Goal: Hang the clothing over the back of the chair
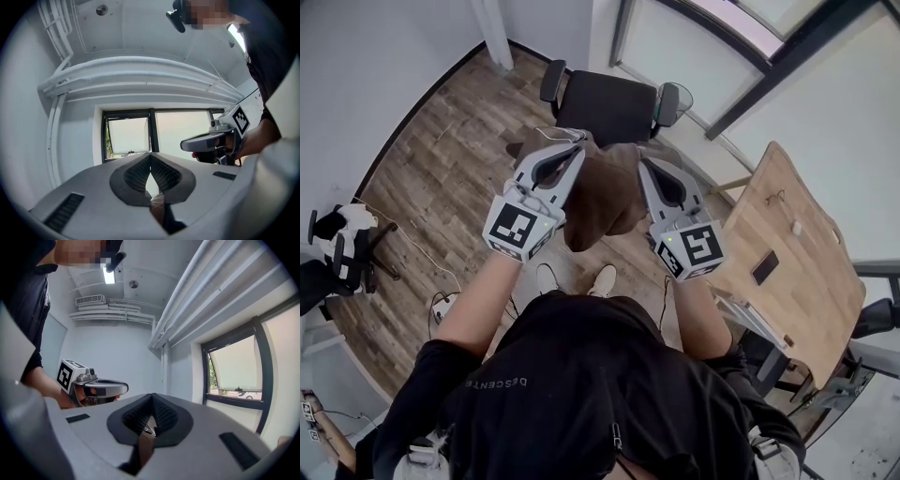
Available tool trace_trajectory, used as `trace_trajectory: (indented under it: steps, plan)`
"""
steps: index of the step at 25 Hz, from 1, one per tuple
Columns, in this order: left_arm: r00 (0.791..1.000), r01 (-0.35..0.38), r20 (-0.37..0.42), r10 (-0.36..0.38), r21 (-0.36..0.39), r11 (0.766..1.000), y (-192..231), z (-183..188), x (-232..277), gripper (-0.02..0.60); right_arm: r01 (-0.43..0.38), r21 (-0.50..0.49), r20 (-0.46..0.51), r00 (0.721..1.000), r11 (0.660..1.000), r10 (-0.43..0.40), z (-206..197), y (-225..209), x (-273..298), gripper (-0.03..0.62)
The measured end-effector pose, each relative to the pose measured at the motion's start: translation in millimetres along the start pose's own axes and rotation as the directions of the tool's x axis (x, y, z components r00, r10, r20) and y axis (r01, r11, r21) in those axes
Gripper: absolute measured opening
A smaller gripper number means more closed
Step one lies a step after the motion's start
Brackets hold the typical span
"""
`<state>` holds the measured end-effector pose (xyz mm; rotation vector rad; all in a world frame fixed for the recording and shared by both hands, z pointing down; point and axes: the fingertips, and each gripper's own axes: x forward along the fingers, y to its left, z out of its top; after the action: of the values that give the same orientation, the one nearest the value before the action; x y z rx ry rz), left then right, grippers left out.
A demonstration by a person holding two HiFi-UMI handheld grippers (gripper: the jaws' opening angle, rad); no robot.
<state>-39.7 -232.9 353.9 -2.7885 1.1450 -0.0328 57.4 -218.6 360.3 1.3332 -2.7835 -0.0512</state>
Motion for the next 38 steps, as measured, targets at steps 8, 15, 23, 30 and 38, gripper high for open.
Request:
trace_trajectory:
  steps: [8,15,23,30,38]
  plan:
    - [0.999,0.043,-0.002,-0.043,-0.019,0.999,19,-16,-24,0.02,0.073,0.018,-0.022,0.997,0.997,-0.072,-12,20,8,0.006]
    - [0.997,0.074,-0.001,-0.075,-0.031,0.997,25,-26,-32,0.02,0.103,0.025,-0.023,0.994,0.994,-0.103,-16,29,7,0.005]
    - [0.997,0.079,-0.012,-0.08,-0.029,0.996,30,-33,-30,0.02,0.105,0.034,-0.035,0.994,0.994,-0.104,-24,32,14,0.005]
    - [0.997,0.074,-0.015,-0.074,-0.019,0.997,32,-32,-32,0.02,0.097,0.036,-0.031,0.995,0.995,-0.096,-23,33,19,0.006]
    - [0.998,0.064,-0.013,-0.064,-0.026,0.998,34,-31,-38,0.02,0.093,0.03,-0.034,0.995,0.995,-0.092,-21,37,18,0.005]
